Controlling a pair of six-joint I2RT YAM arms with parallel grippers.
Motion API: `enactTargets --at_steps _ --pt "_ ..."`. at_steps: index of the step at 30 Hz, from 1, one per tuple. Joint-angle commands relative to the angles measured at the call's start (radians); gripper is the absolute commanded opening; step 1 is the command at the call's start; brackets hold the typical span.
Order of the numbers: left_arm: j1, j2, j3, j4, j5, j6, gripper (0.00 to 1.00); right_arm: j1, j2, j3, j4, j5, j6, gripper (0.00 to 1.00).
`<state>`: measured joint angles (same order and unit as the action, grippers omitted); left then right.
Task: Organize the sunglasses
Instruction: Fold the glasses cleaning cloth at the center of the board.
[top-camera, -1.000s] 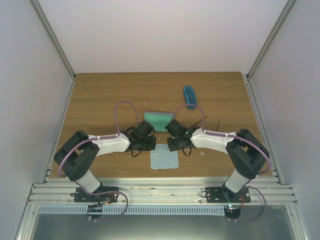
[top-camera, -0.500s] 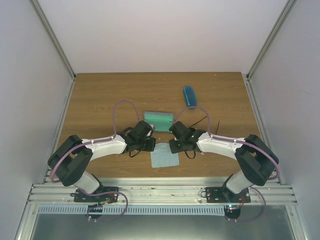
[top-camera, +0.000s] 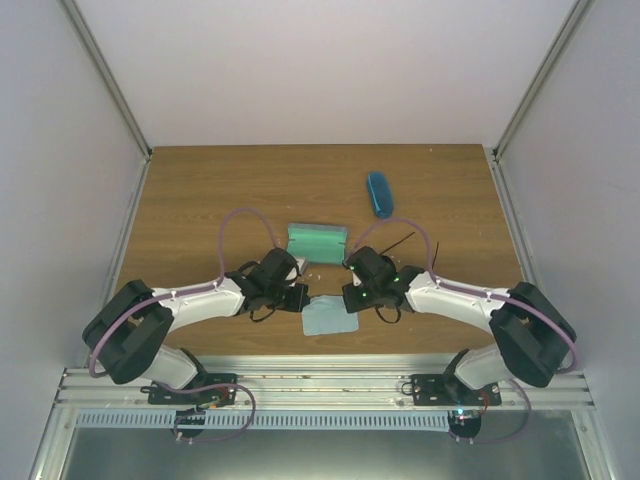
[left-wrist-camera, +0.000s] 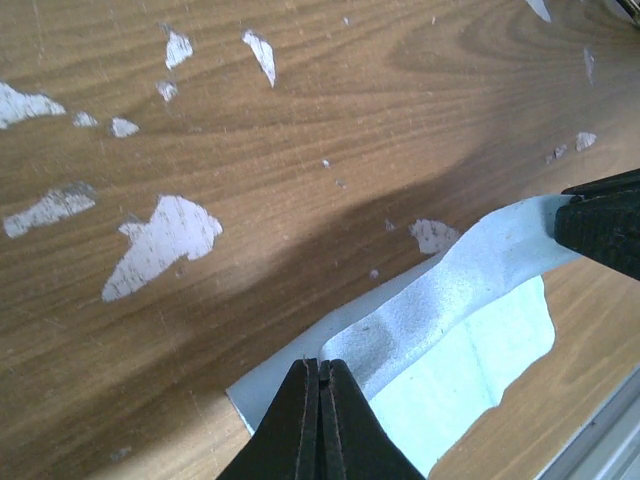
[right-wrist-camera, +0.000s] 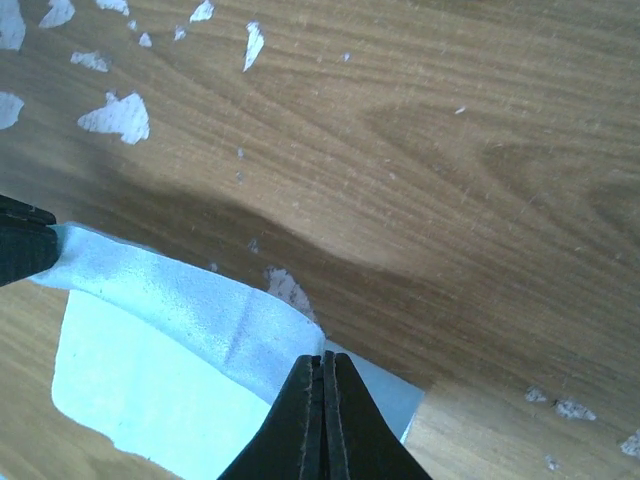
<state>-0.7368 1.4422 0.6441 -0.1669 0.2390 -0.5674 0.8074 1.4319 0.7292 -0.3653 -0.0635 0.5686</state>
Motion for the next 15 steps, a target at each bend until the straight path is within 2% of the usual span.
enactTargets --at_steps 1,15 --pt "0.001 -0.038 -0.030 0.045 0.043 0.003 0.00 -0.005 -0.031 -0.017 0.001 -0.059 -0.004 0.01" --pt "0.001 -0.048 -0.055 0.054 0.067 -0.004 0.00 -0.005 -0.029 -0.019 -0.062 0.007 0.053 0.00"
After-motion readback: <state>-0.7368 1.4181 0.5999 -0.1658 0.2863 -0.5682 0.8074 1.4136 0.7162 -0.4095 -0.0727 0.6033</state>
